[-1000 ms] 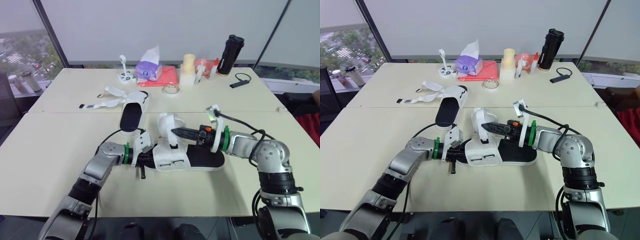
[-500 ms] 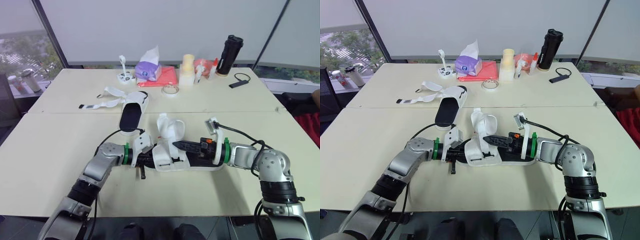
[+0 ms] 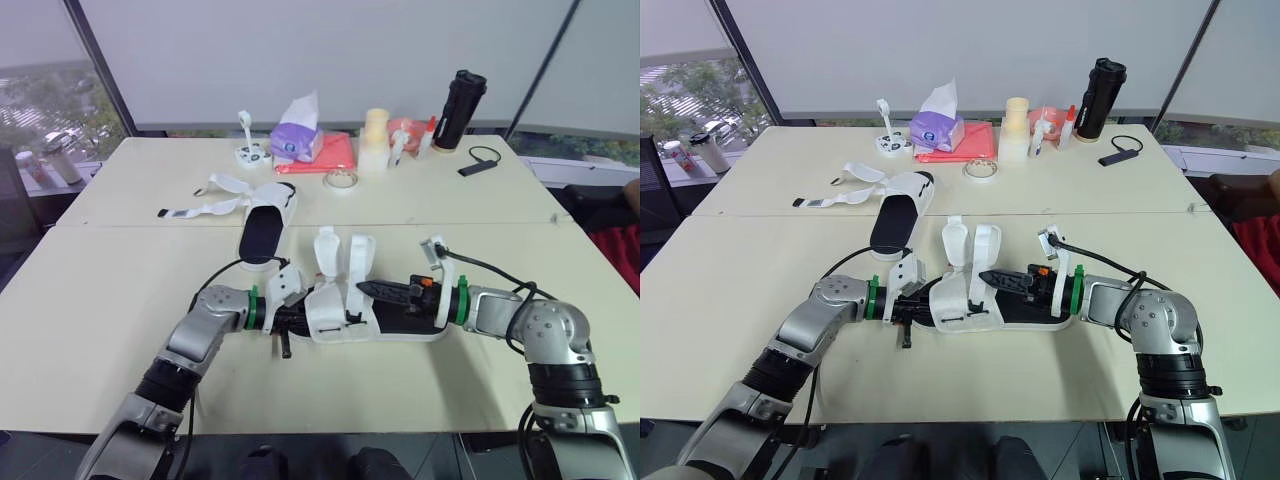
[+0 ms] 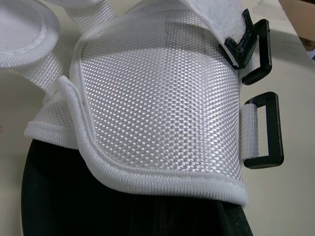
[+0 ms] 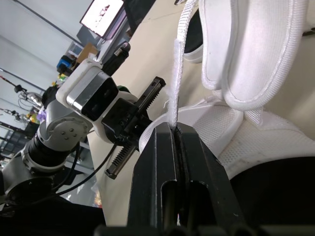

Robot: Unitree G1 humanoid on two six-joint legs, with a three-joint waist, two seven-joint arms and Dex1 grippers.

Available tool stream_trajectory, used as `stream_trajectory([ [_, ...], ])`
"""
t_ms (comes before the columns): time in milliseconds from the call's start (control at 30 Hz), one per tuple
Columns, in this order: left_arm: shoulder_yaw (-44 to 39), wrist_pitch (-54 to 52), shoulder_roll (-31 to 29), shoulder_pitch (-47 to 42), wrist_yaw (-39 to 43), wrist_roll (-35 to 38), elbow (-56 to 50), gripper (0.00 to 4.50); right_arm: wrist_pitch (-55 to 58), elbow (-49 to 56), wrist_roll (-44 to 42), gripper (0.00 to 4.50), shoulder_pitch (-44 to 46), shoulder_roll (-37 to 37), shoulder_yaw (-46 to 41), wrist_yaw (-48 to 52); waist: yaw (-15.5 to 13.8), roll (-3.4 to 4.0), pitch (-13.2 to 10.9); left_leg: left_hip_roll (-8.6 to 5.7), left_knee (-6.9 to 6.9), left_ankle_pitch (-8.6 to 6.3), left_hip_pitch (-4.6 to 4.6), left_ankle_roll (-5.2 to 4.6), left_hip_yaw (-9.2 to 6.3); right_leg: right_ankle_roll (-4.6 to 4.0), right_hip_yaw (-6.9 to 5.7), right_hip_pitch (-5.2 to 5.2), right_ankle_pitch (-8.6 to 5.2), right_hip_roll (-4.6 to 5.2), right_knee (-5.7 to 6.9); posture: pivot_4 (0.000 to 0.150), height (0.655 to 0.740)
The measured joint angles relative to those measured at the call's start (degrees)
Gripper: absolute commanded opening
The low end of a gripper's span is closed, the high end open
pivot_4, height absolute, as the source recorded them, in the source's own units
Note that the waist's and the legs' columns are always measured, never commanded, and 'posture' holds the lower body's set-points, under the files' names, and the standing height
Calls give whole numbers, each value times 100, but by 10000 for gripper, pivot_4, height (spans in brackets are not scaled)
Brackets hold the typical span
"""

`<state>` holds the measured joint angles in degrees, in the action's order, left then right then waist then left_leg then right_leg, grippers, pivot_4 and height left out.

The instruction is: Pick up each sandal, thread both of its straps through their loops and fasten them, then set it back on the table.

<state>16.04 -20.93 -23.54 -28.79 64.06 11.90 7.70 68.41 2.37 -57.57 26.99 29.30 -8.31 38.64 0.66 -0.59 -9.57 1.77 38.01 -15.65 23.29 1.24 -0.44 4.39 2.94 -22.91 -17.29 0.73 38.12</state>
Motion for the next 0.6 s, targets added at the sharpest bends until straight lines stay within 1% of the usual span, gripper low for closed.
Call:
stream_trajectory([
  [267, 2, 0, 1, 0, -7, -1, 0, 0, 424, -90, -395, 257, 29, -25, -235, 30, -1, 0, 0, 0, 0, 0, 0, 0, -1, 0, 0, 0, 0, 0, 0, 1500, 7400],
  [600, 3, 1, 1, 1, -11, -1, 0, 0, 614, -222, -463, 257, 85, -33, -380, -22, 1, 0, 0, 0, 0, 0, 0, 0, 0, 0, 0, 0, 0, 0, 0, 1500, 7400],
])
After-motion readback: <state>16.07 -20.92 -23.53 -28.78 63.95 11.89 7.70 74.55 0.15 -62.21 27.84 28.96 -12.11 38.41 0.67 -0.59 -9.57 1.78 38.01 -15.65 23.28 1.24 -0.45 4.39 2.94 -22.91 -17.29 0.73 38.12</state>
